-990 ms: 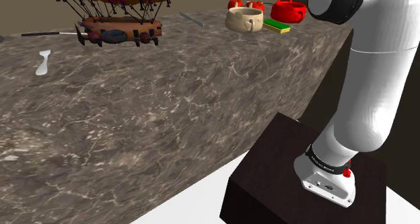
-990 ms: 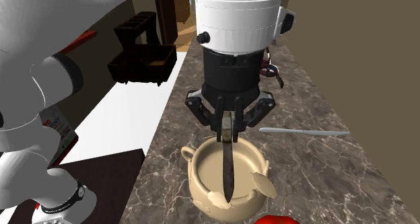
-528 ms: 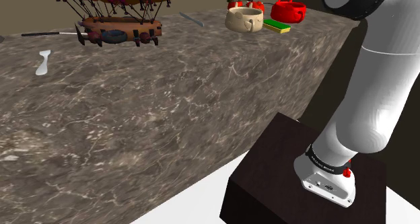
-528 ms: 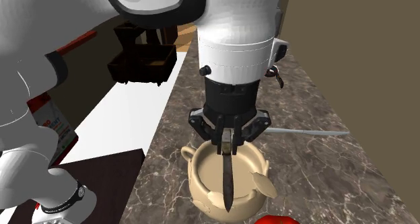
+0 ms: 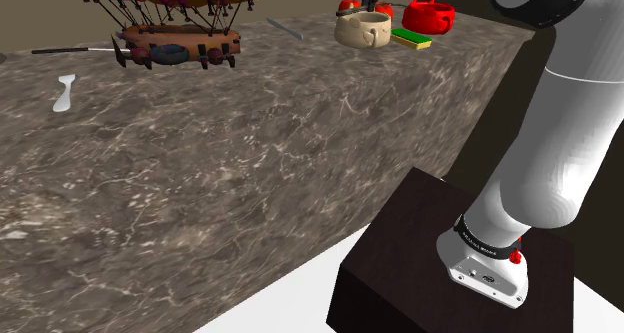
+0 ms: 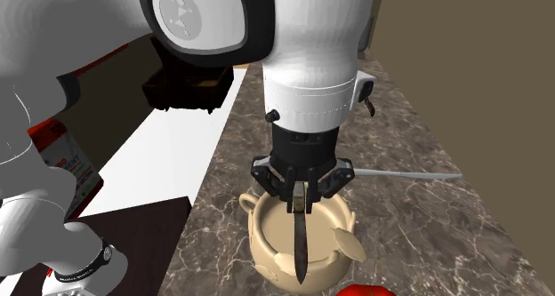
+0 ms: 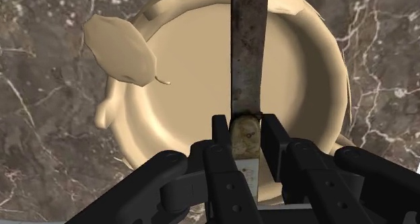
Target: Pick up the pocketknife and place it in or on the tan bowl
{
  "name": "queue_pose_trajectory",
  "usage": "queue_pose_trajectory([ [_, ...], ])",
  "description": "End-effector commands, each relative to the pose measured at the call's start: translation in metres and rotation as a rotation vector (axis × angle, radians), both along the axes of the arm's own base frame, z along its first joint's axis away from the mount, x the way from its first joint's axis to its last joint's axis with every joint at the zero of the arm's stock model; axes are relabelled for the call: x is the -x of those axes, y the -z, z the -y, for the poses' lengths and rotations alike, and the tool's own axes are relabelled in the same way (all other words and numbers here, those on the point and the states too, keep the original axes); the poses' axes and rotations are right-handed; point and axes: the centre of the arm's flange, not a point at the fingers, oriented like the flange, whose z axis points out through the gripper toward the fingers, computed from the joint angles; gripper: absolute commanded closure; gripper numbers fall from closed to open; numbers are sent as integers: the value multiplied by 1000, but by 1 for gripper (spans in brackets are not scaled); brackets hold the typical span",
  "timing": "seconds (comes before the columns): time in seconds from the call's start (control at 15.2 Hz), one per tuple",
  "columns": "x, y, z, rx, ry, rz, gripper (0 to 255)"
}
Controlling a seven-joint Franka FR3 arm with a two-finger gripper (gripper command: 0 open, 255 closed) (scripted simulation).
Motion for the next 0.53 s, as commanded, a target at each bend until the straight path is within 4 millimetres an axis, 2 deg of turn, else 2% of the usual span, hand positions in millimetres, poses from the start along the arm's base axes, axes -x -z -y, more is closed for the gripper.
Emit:
queue_pose_trajectory([
  [0.0, 0, 0, 0, 0, 0, 0, 255],
  [0.13, 0, 0, 0, 0, 0, 0, 255],
  [0.2, 0, 0, 0, 0, 0, 0, 0],
  [0.46, 0, 0, 0, 0, 0, 0, 0],
])
